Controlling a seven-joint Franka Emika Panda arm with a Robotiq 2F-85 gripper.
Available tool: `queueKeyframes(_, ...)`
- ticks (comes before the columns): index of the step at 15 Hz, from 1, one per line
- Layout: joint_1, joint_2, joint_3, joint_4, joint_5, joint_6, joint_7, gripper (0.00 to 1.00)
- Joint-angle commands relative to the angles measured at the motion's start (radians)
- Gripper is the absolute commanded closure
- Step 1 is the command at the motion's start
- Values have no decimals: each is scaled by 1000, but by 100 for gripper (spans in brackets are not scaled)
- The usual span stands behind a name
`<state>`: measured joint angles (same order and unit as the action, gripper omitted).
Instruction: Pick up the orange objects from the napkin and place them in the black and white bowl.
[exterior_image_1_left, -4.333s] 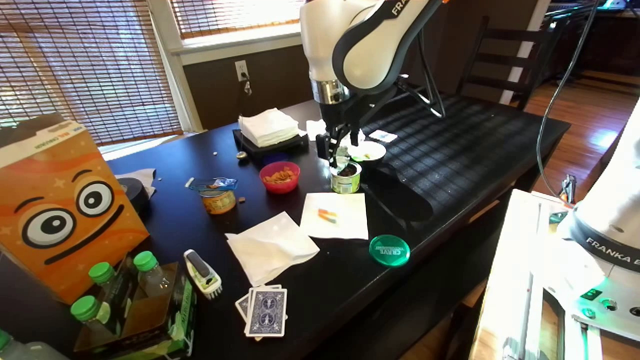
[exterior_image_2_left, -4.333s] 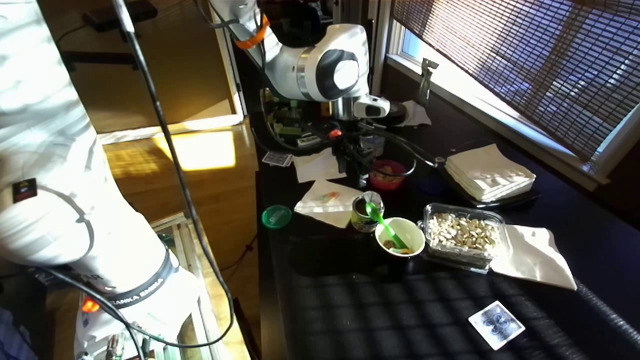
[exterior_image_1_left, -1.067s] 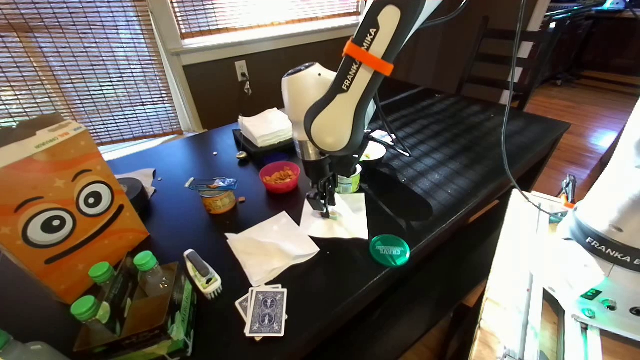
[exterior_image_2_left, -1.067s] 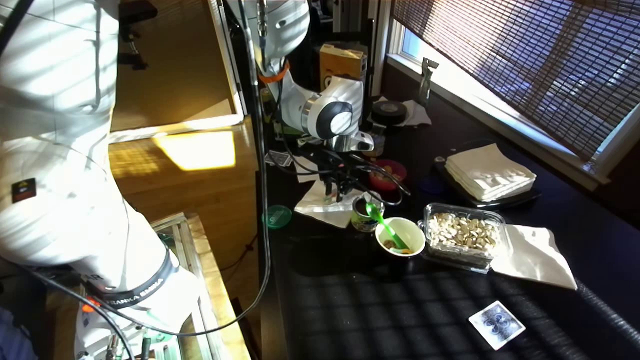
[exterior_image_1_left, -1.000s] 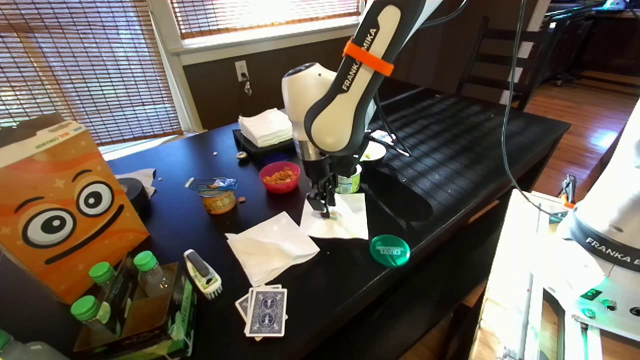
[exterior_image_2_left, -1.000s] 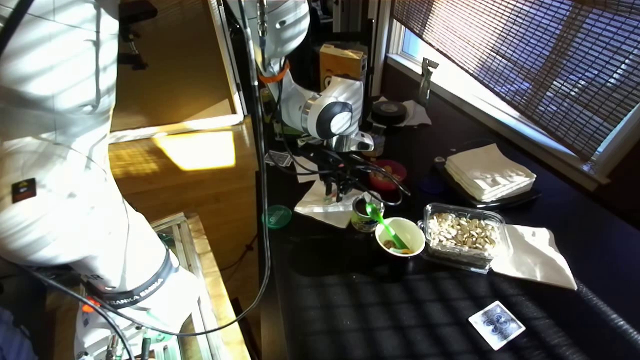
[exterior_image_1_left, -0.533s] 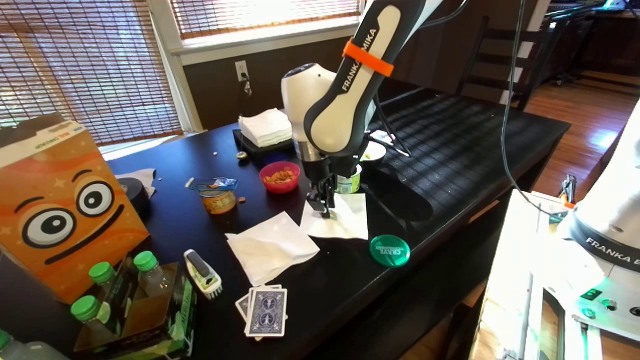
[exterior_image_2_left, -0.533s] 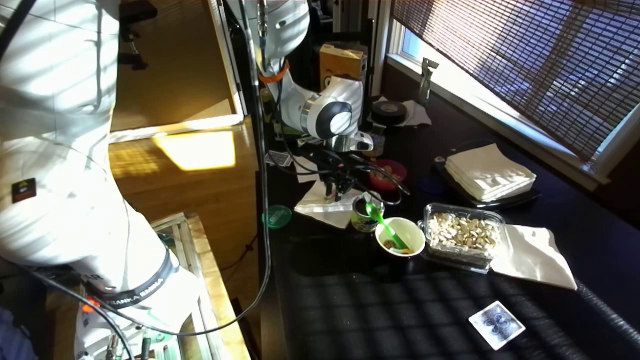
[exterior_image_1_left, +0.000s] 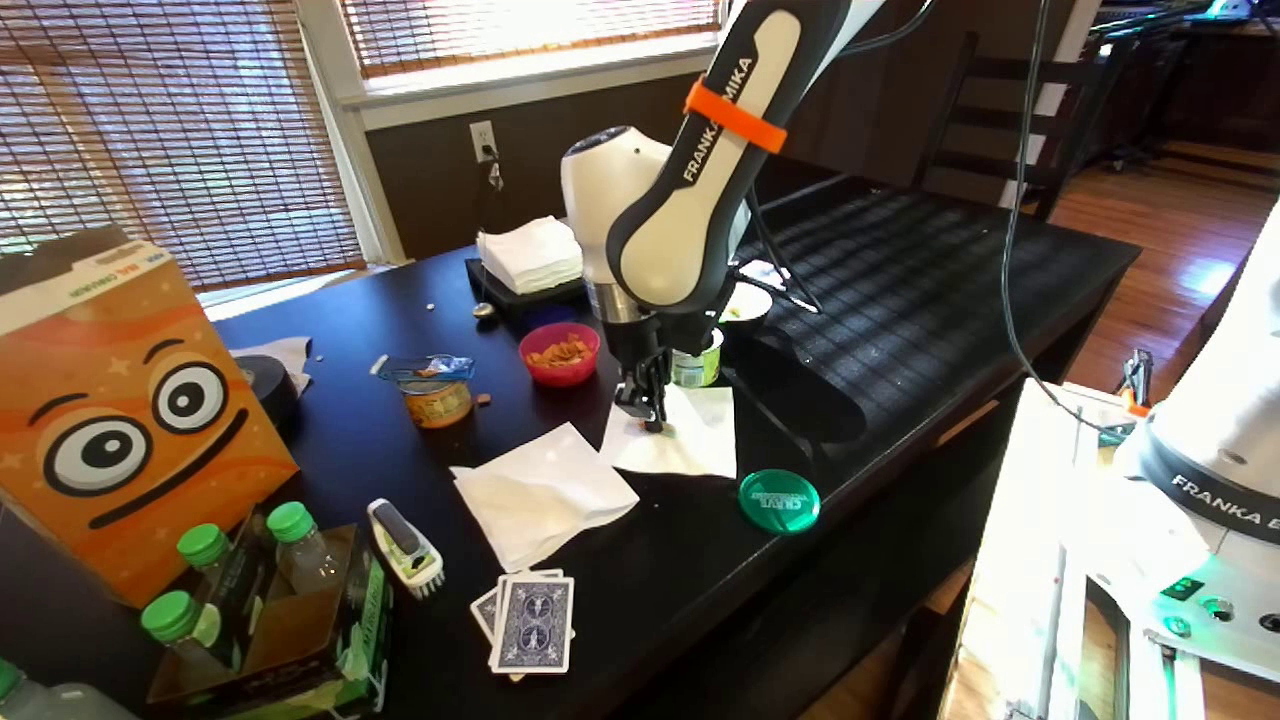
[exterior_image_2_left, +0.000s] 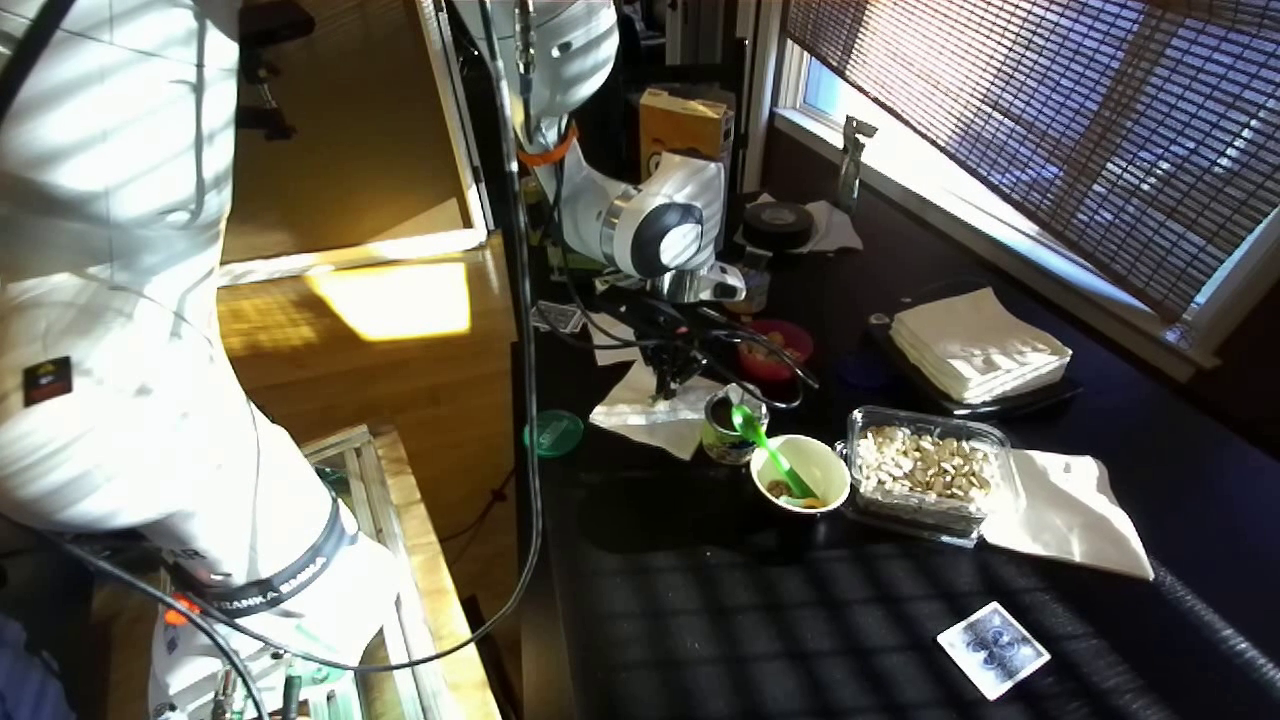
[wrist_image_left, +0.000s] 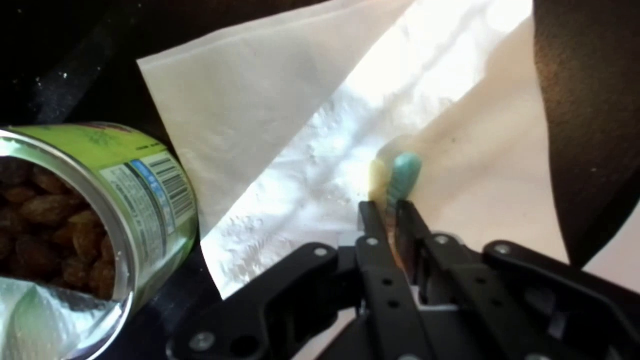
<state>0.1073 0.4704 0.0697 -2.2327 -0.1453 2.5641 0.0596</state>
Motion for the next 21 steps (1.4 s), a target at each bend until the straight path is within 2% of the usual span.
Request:
queueKeyframes(1, -7, 16, 10, 25, 34, -11, -37, 96)
queueKeyframes(21, -27, -43, 13, 6, 45, -13, -63, 98)
